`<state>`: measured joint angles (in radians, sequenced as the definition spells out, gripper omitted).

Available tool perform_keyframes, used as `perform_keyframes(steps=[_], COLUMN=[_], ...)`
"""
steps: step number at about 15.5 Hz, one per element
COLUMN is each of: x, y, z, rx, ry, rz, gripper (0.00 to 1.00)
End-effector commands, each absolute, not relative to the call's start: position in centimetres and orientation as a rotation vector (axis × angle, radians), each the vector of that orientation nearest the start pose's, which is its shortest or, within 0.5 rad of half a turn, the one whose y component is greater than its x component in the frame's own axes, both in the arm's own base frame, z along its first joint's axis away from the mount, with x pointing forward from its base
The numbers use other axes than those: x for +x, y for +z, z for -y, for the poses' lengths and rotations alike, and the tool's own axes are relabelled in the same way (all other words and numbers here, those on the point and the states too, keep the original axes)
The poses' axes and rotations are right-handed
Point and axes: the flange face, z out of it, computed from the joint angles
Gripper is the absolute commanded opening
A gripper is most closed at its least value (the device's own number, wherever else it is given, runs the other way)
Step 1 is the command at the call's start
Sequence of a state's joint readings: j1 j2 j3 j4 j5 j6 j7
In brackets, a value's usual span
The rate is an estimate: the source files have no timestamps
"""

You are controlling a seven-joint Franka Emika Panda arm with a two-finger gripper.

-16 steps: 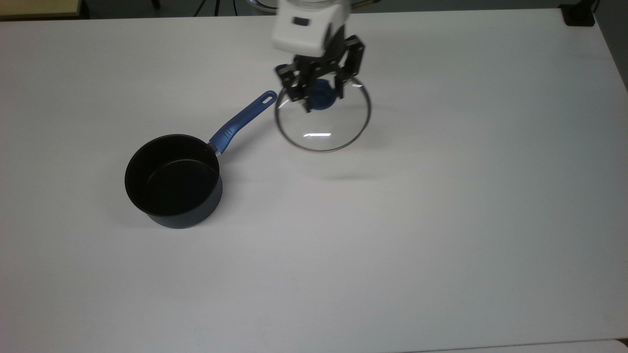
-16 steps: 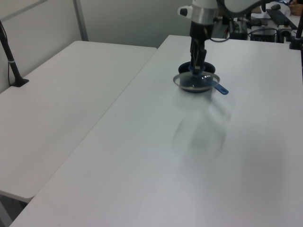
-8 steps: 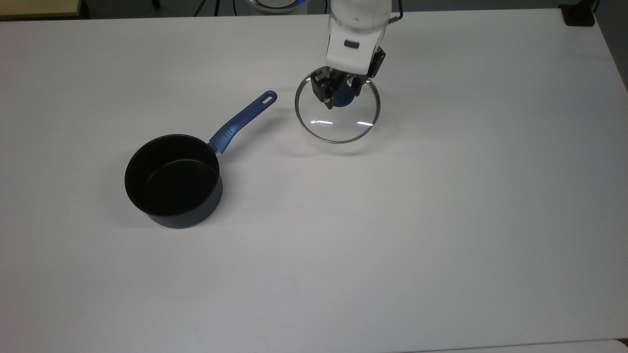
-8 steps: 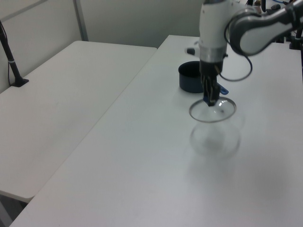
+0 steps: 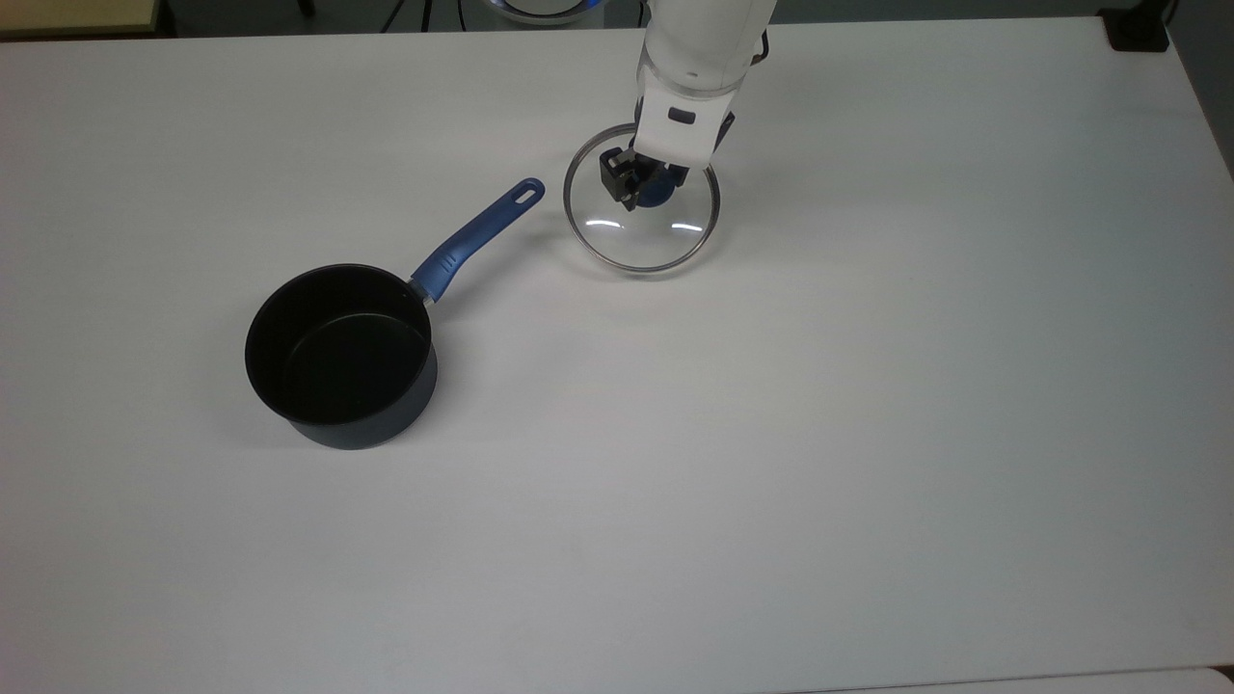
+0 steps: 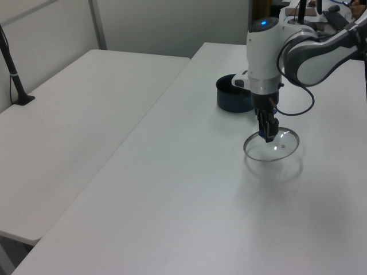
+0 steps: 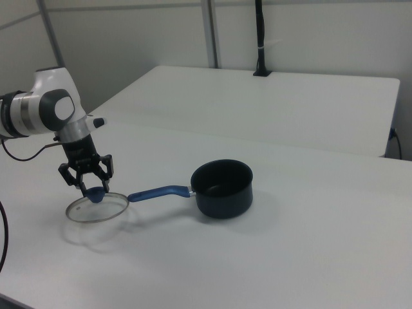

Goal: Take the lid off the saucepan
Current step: 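Lower the glass lid flat onto the table beside the saucepan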

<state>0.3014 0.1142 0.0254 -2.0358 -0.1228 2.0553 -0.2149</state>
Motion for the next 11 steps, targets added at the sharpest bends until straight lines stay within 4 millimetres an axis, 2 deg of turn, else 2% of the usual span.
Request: perform_keyframes(steps=[1, 4, 11], x=[52.5, 52.5, 52.5], y=[38.2, 36.6, 35.8], z=[-17.9, -18.8, -19.6], rx=[-3.137, -3.161, -3.191], ry=[0.095, 0.085, 0.072], rz=[0.915, 0.857, 0.827], gripper=[0.54, 0.54, 0.54])
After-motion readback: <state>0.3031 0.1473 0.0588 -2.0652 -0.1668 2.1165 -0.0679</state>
